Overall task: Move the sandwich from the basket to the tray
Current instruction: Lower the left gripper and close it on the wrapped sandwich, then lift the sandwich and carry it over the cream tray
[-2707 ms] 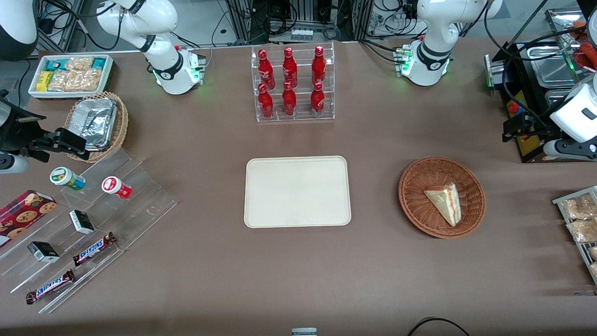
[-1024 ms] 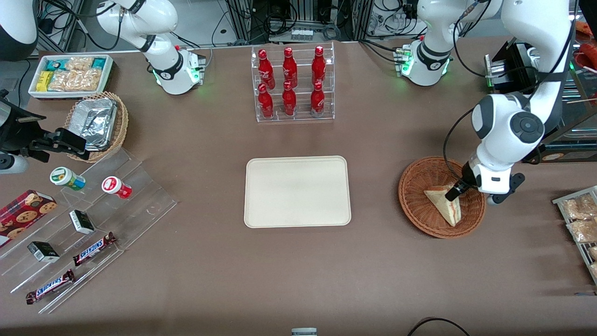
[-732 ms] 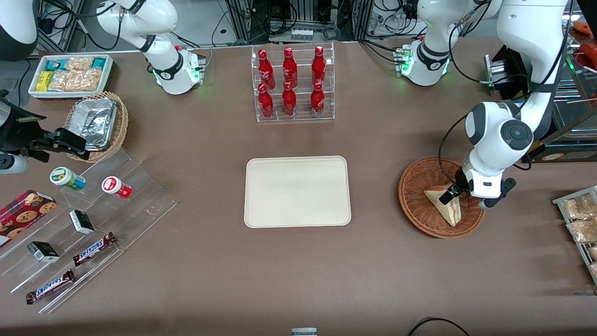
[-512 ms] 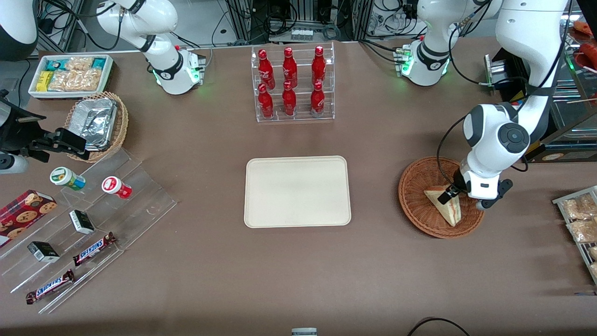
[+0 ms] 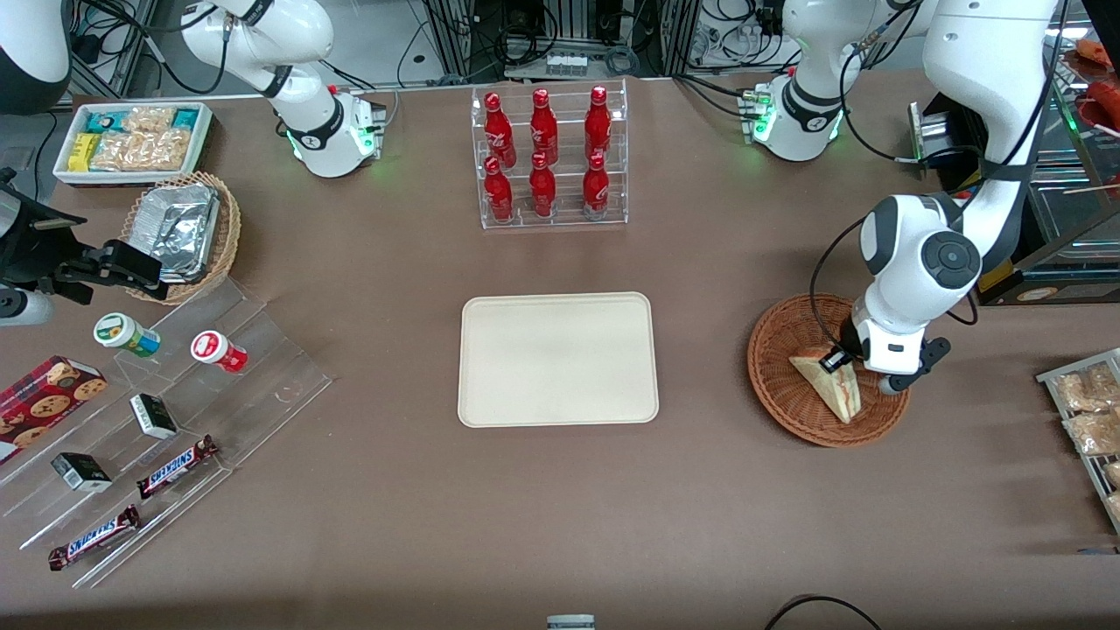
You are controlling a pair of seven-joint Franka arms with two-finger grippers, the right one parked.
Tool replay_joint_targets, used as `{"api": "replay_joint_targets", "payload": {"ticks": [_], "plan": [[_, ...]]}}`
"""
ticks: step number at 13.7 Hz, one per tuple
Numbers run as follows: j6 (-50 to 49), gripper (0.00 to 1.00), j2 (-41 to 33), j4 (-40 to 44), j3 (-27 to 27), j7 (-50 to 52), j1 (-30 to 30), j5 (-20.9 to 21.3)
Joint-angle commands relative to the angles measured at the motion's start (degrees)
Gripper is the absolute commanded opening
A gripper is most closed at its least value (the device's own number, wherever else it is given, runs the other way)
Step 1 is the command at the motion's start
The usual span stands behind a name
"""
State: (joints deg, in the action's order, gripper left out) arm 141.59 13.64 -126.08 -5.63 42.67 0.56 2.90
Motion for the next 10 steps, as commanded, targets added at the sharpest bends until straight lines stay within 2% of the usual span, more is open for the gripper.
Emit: {"api": "replay_joint_targets", "payload": {"ticks": [1,5,8,10], "plan": [[-12.5,0.00,-5.8,3.9,0.2,-1.9,2.8,1.7],[-22.0,0.00,-3.9,13.9,0.2,-2.6,12.2,1.7],[-21.7,0.00,-1.0,17.3,0.2,-2.0,20.6,1.7],[-21.9,0.00,3.6,22.1,0.2,-0.3,26.0,1.5]]}}
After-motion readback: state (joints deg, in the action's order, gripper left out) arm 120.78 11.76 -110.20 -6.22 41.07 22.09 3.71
